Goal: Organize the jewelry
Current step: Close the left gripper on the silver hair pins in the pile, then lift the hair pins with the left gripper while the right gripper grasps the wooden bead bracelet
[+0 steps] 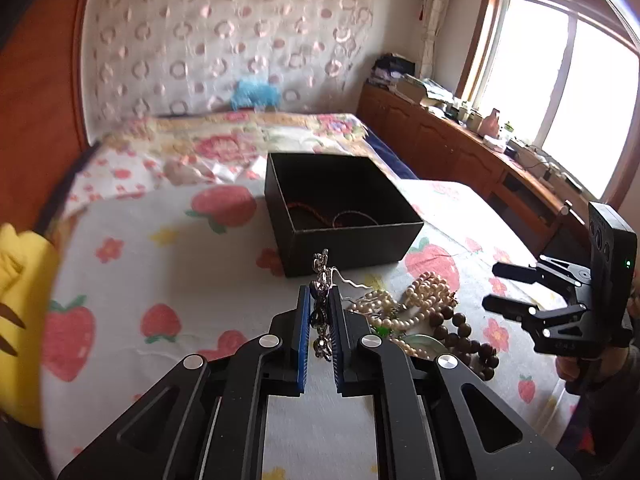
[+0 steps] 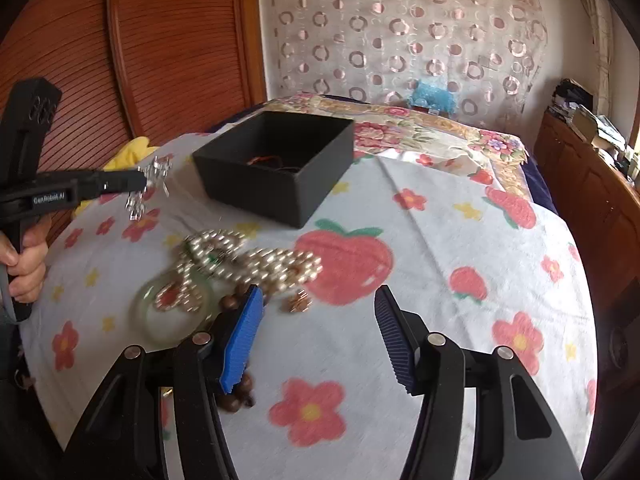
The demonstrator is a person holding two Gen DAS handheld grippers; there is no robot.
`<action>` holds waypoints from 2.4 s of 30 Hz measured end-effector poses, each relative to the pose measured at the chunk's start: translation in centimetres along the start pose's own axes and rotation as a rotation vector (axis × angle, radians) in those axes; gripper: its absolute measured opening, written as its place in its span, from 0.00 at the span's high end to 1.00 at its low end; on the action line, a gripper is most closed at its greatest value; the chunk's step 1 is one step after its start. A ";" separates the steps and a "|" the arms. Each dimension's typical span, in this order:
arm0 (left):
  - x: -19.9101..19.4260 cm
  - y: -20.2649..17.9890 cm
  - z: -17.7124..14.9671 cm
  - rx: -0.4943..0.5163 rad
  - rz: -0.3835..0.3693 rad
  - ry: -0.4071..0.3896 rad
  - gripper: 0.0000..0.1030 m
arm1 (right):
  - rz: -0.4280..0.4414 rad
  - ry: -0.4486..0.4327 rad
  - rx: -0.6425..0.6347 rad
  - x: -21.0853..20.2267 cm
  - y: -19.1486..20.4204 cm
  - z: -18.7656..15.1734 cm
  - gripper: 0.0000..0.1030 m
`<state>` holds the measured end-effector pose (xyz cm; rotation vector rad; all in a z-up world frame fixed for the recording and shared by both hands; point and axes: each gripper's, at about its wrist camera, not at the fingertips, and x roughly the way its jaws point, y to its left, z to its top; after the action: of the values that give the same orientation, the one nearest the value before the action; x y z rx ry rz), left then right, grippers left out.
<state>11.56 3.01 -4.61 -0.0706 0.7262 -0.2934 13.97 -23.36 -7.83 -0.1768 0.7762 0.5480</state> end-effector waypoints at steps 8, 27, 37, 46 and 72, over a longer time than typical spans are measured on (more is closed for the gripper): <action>-3.4 -0.9 -0.1 0.021 0.065 -0.091 0.92 | 0.021 0.016 -0.021 -0.5 2.0 -1.4 0.43; -6.6 -2.7 -1.5 0.034 0.082 -0.152 0.92 | 0.007 0.099 -0.073 0.9 4.0 -2.8 0.70; -5.9 -2.5 -1.8 0.020 0.072 -0.133 0.92 | -0.031 0.076 -0.109 0.3 4.1 -2.4 0.84; -6.1 -2.3 -1.4 0.011 0.088 -0.159 0.92 | -0.061 -0.079 -0.111 -4.4 3.6 1.2 0.84; -6.8 -1.9 1.1 0.030 0.107 -0.197 0.92 | -0.102 -0.222 -0.182 -7.3 3.2 11.2 0.84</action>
<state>6.95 3.09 0.89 -0.0315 0.5277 -0.1918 14.93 -19.72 5.42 -0.3164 0.4988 0.5307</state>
